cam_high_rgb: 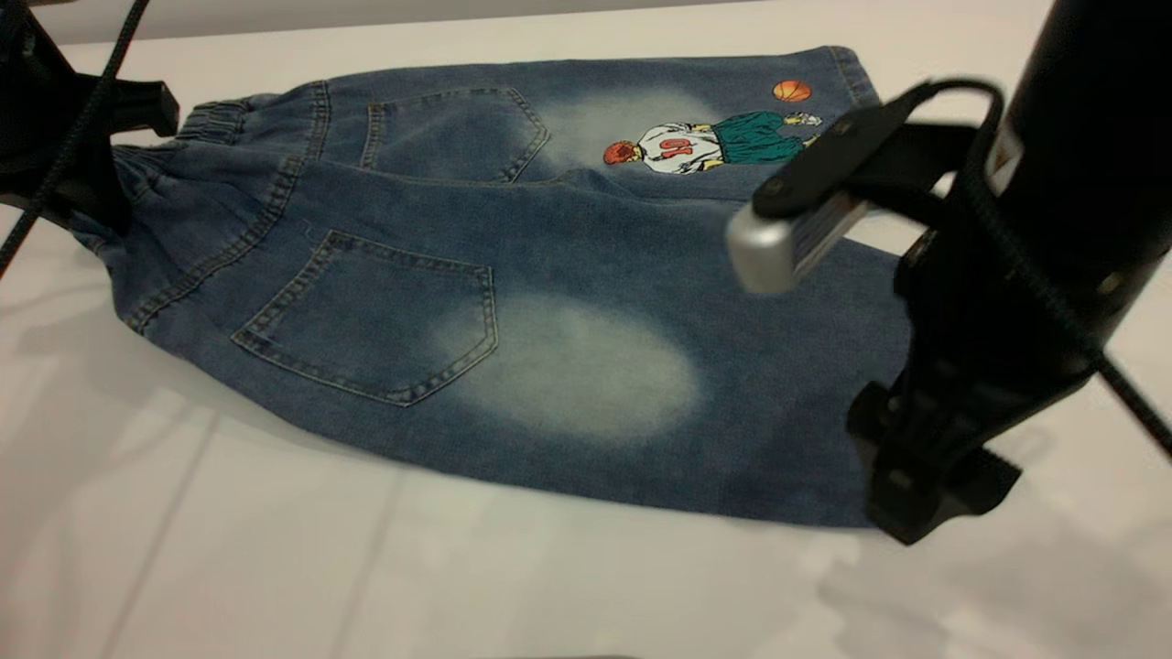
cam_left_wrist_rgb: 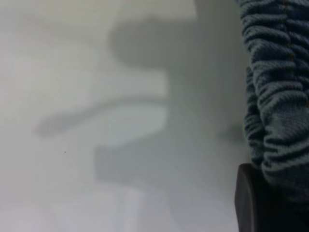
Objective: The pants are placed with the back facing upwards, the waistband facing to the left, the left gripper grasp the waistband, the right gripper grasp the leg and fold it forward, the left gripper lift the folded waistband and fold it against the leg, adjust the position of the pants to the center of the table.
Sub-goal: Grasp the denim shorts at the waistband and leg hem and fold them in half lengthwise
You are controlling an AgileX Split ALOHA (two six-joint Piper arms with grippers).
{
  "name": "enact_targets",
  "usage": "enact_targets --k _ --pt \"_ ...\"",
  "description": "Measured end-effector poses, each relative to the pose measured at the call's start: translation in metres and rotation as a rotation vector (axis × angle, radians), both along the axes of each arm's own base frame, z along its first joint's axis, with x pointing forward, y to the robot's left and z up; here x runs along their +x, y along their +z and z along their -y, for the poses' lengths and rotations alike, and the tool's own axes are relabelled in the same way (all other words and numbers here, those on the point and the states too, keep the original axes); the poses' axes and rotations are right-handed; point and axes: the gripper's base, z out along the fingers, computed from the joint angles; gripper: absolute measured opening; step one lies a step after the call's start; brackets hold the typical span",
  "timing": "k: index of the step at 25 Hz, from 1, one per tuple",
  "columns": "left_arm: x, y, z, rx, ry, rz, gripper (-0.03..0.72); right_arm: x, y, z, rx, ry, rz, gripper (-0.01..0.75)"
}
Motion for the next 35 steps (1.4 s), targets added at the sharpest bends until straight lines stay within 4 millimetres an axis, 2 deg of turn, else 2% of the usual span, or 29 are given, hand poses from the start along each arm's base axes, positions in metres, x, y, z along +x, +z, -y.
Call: enact_targets --k 6,26,29,31,33,35 --pt "0.000 0.000 0.000 0.000 0.000 0.000 0.090 0.004 -0.023 -0.002 -0.015 -0.002 0.002 0.591" --pt "0.000 0.000 0.000 -0.002 0.002 -0.002 0.090 0.011 -0.052 -0.004 -0.011 -0.016 0.039 0.581" --pt "0.000 0.000 0.000 -0.002 0.002 -0.002 0.090 0.012 -0.053 -0.004 -0.014 -0.020 0.035 0.540" --pt "0.000 0.000 0.000 -0.002 0.002 -0.002 0.090 0.013 -0.053 -0.003 -0.015 -0.021 0.036 0.480" --pt "0.000 0.000 0.000 -0.002 0.003 -0.003 0.090 0.015 -0.053 0.000 -0.014 -0.029 0.042 0.396" --pt "0.000 0.000 0.000 -0.002 0.003 -0.003 0.090 0.019 -0.053 0.002 -0.009 -0.038 0.055 0.274"
